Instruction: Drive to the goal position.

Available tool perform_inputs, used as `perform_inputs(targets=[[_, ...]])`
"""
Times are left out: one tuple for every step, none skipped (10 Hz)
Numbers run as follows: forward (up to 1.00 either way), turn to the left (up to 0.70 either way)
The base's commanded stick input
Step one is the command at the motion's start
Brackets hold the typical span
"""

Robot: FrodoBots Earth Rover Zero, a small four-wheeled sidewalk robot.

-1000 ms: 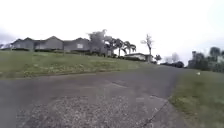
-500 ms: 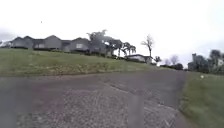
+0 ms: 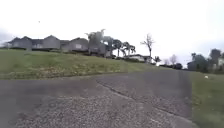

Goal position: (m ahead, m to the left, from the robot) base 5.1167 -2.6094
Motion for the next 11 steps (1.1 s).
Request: perform_inputs(targets=[[0.70, -0.35], [0.70, -0.35], [0.70, -0.35], [0.70, -0.35], [0.70, -0.35], [0.70, -0.35], [0.70, -0.35], [0.70, -0.35], [0.70, -0.35], [0.70, -0.35], [0.70, -0.35]])
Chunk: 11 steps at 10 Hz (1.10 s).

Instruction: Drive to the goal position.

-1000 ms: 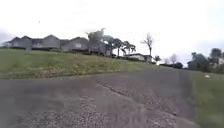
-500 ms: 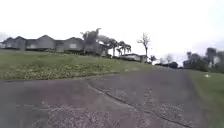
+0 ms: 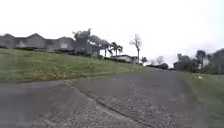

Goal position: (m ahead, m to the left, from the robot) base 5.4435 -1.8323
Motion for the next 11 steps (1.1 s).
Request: perform_inputs(targets=[[0.70, -0.35], [0.70, -0.35], [0.70, -0.35], [0.70, -0.35], [0.70, -0.35], [0.70, -0.35], [0.70, -0.35], [0.70, -0.35], [0.70, -0.35], [0.70, -0.35], [0.70, -0.35]])
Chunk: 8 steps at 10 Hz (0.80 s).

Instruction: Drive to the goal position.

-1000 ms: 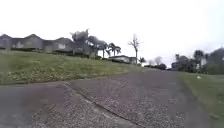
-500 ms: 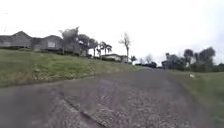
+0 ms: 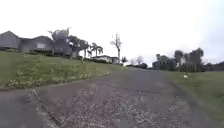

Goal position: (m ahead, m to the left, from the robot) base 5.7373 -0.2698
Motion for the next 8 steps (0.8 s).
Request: perform_inputs(targets=[[0.70, -0.35], [0.70, -0.35], [0.70, -0.35], [0.70, -0.35], [0.70, -0.35], [0.70, -0.35], [0.70, -0.35], [0.70, -0.35]])
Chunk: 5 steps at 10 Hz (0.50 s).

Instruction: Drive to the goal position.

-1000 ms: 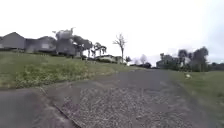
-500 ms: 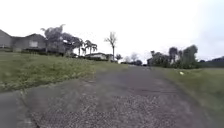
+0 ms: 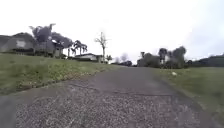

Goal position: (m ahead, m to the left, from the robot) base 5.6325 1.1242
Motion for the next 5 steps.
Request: perform_inputs(targets=[[0.70, -0.35], [0.70, -0.35], [0.70, -0.19], [0.70, 0.00], [0.70, 0.00]])
